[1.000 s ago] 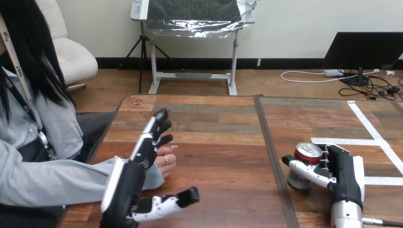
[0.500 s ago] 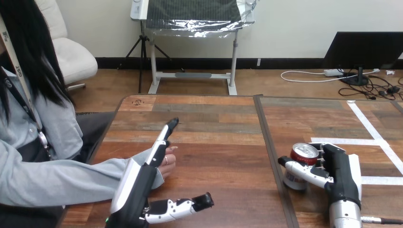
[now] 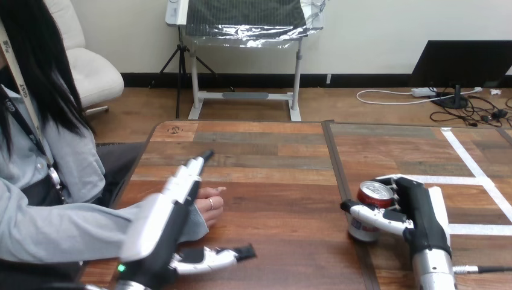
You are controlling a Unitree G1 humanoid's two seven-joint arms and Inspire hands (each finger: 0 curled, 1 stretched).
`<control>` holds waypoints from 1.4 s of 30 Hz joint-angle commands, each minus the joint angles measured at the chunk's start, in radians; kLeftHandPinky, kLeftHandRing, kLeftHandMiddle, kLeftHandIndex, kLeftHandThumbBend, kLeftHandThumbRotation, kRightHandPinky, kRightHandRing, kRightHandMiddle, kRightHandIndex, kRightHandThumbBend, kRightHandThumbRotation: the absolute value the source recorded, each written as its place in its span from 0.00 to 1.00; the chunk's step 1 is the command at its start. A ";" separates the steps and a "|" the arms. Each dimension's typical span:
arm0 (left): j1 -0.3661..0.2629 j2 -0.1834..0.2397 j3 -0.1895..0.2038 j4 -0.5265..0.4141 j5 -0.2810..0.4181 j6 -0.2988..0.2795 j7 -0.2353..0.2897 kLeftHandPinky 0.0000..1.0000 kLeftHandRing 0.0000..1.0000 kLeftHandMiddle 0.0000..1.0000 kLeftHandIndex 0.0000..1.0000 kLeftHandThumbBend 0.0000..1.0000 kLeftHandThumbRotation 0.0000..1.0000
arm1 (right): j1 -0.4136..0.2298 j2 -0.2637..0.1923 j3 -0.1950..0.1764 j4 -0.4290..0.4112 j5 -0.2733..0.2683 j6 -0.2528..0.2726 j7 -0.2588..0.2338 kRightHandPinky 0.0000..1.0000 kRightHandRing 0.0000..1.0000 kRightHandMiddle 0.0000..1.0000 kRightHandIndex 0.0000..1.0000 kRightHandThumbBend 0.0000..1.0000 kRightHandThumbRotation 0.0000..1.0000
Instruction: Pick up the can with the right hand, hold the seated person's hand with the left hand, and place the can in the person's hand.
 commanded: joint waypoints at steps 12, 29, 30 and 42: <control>-0.094 0.137 -0.052 -0.140 0.005 0.166 0.034 0.99 1.00 1.00 1.00 1.00 0.46 | -0.072 -0.050 0.014 -0.100 -0.015 -0.033 0.030 0.35 0.39 0.46 0.48 0.83 0.00; -0.170 0.256 -0.091 -0.150 0.005 0.292 0.013 0.98 1.00 1.00 1.00 1.00 0.44 | -0.075 -0.063 0.029 -0.105 -0.037 -0.043 0.041 0.35 0.40 0.46 0.47 0.83 0.00; -0.176 0.261 -0.093 -0.148 0.005 0.297 0.014 0.98 1.00 1.00 1.00 1.00 0.44 | -0.075 -0.064 0.029 -0.105 -0.037 -0.044 0.042 0.35 0.40 0.46 0.47 0.83 0.00; -0.266 0.320 -0.118 -0.116 -0.018 0.346 -0.039 0.97 1.00 1.00 1.00 1.00 0.43 | -0.073 -0.069 0.038 -0.112 -0.038 -0.053 0.061 0.35 0.39 0.46 0.48 0.83 0.00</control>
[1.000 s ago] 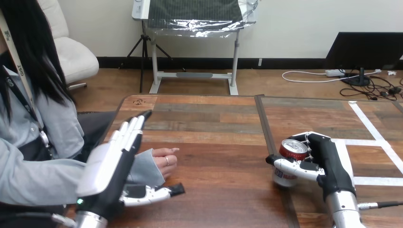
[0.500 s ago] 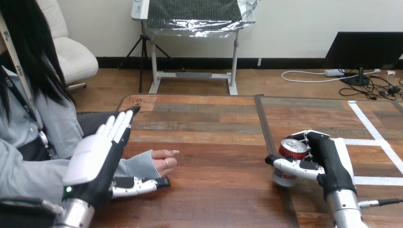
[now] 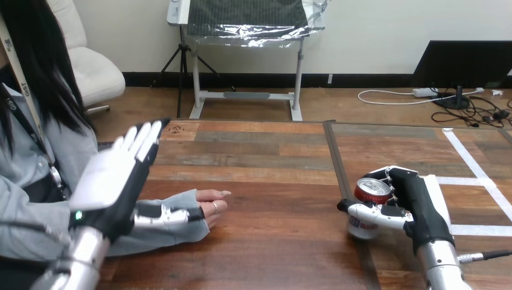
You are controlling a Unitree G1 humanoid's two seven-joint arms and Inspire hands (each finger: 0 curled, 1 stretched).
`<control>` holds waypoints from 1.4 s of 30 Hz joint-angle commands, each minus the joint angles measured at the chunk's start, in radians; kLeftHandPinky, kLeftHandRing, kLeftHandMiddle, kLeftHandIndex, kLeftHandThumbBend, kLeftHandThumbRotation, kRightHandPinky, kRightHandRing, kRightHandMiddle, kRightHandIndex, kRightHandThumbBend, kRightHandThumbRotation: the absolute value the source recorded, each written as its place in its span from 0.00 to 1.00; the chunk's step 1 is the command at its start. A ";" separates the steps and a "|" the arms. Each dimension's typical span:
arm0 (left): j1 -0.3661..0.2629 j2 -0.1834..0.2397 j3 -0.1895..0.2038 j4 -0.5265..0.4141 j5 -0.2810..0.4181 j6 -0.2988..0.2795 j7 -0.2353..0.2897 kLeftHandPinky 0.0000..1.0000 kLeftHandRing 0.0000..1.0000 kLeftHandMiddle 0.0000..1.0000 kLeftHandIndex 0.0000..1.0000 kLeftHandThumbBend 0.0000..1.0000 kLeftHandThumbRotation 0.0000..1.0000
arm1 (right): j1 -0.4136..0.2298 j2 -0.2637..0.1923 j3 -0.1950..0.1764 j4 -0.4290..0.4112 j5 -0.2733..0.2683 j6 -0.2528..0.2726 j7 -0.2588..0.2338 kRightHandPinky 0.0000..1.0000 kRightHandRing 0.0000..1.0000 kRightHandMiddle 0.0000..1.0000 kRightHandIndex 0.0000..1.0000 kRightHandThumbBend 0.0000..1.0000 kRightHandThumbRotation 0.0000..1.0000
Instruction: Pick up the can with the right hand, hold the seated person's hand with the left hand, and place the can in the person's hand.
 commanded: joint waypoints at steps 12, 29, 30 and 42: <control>-0.210 0.085 -0.056 -0.002 -0.028 0.068 -0.153 0.92 0.95 0.94 0.94 1.00 0.37 | -0.068 -0.019 0.011 -0.063 0.003 -0.066 0.021 0.36 0.40 0.46 0.48 0.83 0.00; -0.366 0.121 -0.182 0.215 0.021 0.069 -0.216 0.80 0.84 0.84 0.85 1.00 0.35 | -0.062 -0.022 0.019 -0.074 -0.013 -0.084 0.014 0.36 0.40 0.46 0.47 0.83 0.00; -0.373 0.122 -0.191 0.228 0.024 0.069 -0.216 0.79 0.83 0.84 0.84 1.00 0.35 | -0.062 -0.022 0.019 -0.074 -0.014 -0.085 0.014 0.36 0.40 0.46 0.47 0.83 0.00; -0.453 0.123 -0.279 0.353 0.047 0.096 -0.282 0.74 0.80 0.82 0.85 1.00 0.38 | -0.054 -0.021 0.016 -0.098 -0.020 -0.079 0.015 0.36 0.40 0.46 0.48 0.83 0.00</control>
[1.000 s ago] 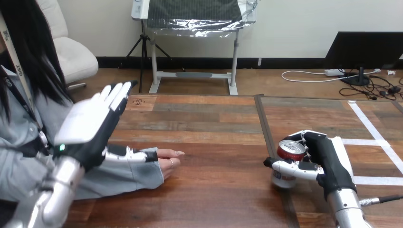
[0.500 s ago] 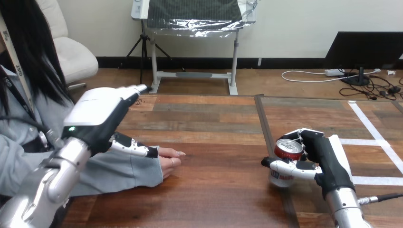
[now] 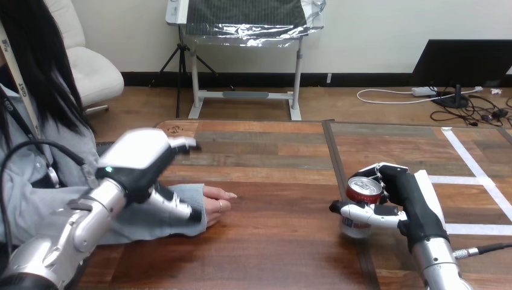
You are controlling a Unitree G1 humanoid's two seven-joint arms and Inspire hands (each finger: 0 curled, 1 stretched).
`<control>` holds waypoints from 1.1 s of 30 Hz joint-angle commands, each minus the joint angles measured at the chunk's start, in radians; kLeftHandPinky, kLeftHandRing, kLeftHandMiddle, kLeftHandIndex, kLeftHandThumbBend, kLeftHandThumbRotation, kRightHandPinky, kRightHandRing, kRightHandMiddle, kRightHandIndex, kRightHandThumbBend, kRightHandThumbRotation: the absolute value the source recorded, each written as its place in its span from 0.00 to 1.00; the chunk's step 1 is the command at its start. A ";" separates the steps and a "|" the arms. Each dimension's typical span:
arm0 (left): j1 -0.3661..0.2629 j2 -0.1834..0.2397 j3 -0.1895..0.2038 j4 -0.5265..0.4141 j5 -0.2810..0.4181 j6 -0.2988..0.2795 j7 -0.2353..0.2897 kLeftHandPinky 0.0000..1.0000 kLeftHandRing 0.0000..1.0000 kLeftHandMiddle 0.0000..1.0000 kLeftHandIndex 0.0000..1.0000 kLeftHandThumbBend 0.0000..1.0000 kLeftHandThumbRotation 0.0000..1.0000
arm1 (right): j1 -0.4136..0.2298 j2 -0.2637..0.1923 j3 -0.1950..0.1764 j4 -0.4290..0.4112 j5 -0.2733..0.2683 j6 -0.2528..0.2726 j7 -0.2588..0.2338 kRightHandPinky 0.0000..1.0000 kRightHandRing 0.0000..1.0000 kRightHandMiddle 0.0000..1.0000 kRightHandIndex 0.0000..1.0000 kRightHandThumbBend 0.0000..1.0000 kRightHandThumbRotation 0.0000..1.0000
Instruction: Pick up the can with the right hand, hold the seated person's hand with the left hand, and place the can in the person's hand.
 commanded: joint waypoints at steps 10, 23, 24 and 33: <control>-0.104 0.027 -0.084 0.048 0.019 0.055 -0.072 0.63 0.76 0.83 0.84 1.00 0.40 | -0.044 -0.019 -0.003 -0.108 0.011 -0.025 -0.004 0.36 0.40 0.46 0.48 0.82 0.00; -0.110 0.028 -0.123 0.035 0.026 0.071 -0.098 0.58 0.70 0.76 0.80 1.00 0.31 | -0.038 -0.025 0.001 -0.132 0.000 -0.021 -0.006 0.36 0.40 0.46 0.48 0.83 0.00; -0.111 0.027 -0.126 0.037 0.027 0.072 -0.097 0.58 0.70 0.76 0.80 1.00 0.30 | -0.038 -0.025 0.001 -0.134 0.001 -0.020 -0.004 0.36 0.40 0.46 0.47 0.83 0.00; -0.108 0.024 -0.146 0.045 0.028 0.071 -0.087 0.57 0.69 0.74 0.77 1.00 0.25 | -0.037 -0.027 0.002 -0.141 0.008 -0.022 0.010 0.37 0.40 0.46 0.47 0.83 0.00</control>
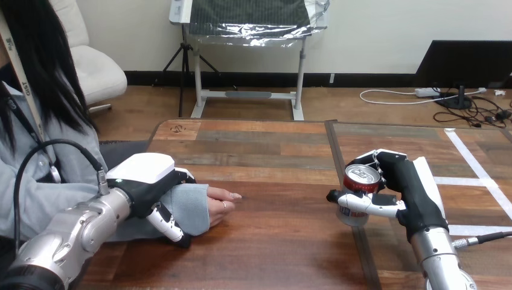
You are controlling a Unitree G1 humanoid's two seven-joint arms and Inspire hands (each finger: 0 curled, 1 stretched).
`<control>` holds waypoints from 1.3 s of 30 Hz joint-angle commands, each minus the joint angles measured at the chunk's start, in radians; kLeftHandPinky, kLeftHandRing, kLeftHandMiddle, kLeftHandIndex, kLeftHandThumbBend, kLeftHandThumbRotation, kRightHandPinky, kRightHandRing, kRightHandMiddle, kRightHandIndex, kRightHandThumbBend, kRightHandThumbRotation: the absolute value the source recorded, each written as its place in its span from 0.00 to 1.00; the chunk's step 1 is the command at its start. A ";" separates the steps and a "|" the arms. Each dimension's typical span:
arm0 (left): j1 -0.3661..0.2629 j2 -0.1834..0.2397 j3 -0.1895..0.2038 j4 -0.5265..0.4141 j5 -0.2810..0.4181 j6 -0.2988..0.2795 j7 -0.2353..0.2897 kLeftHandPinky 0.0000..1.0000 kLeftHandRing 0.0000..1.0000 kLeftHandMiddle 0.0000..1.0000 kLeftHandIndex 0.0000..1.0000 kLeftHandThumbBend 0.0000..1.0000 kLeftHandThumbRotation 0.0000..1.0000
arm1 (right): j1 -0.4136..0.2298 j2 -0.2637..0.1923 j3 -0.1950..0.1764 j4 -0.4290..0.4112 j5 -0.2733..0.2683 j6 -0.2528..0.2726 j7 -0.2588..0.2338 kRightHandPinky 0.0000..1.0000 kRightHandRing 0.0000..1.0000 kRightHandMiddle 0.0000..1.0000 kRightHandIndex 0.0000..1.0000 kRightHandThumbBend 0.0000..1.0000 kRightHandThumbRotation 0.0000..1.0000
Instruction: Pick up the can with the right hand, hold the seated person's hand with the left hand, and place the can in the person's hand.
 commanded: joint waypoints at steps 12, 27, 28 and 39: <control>-0.058 0.003 -0.050 0.007 0.034 0.010 0.034 0.56 0.67 0.72 0.75 1.00 0.22 | -0.035 -0.021 -0.006 -0.082 0.024 -0.021 0.028 0.37 0.41 0.46 0.48 0.82 0.00; -0.050 0.002 -0.065 0.031 0.024 -0.023 0.068 0.49 0.59 0.63 0.70 1.00 0.17 | -0.026 -0.014 -0.013 -0.113 0.039 -0.001 0.055 0.37 0.41 0.47 0.48 0.81 0.00; -0.049 0.002 -0.065 0.031 0.022 -0.025 0.070 0.48 0.58 0.63 0.70 1.00 0.16 | -0.026 -0.014 -0.013 -0.113 0.039 -0.001 0.055 0.37 0.41 0.47 0.48 0.81 0.00; -0.040 0.001 -0.060 0.022 0.012 -0.046 0.087 0.45 0.52 0.58 0.63 0.97 0.06 | -0.027 -0.014 -0.012 -0.124 0.042 -0.001 0.060 0.36 0.40 0.46 0.48 0.81 0.00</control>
